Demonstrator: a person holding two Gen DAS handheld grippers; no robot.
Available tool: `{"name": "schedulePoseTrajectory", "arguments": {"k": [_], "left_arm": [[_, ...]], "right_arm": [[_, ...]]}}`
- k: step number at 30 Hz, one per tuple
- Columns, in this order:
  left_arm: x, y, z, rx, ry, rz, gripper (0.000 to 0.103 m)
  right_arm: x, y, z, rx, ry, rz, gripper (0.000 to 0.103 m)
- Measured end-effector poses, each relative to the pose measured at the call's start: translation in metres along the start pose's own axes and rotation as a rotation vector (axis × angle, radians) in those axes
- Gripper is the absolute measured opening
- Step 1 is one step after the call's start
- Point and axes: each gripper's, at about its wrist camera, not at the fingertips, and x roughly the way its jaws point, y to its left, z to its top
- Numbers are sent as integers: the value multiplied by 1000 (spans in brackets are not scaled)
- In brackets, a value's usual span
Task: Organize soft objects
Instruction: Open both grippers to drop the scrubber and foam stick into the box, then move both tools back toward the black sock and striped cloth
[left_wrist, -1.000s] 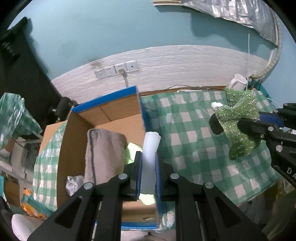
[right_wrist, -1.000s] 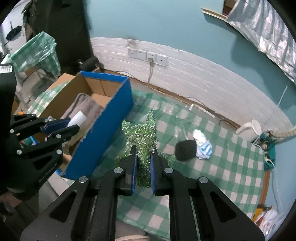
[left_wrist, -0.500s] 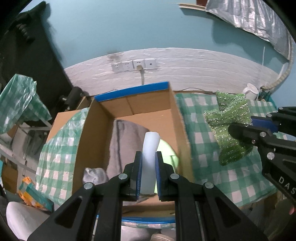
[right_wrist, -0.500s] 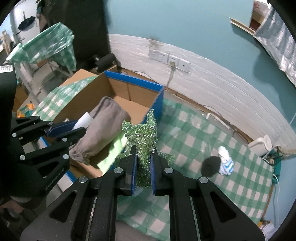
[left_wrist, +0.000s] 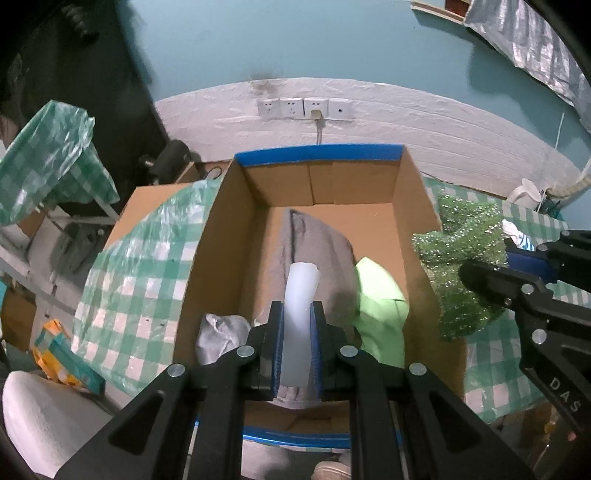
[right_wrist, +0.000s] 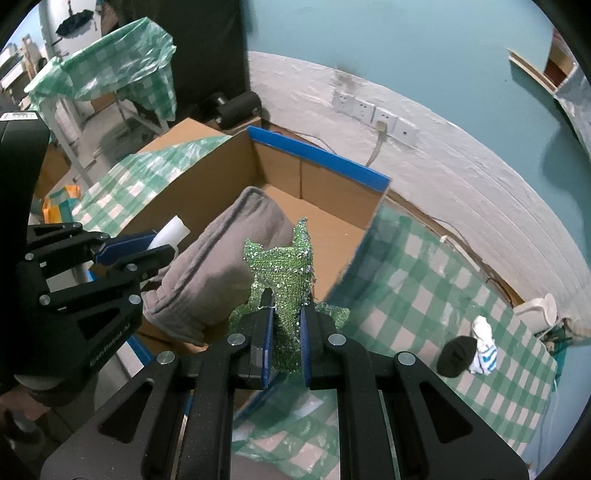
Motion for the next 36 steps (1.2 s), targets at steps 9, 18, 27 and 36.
{"name": "schedulePoseTrajectory", "arguments": {"k": [9,18,27,36], "left_arm": [[13,17,-6,-28,25,11,13],[20,17,-11,-2,46,2,32],[21,13,-12,31,39,38,55],[16,14,-11,30,15,67,58]], "right_arm": [[17,17,11,-31,20,32,11],[30,27,13,-50,58,28,37],[27,16,10,-19,41,4,52],[15,12,9,-15,14,-8,60]]}}
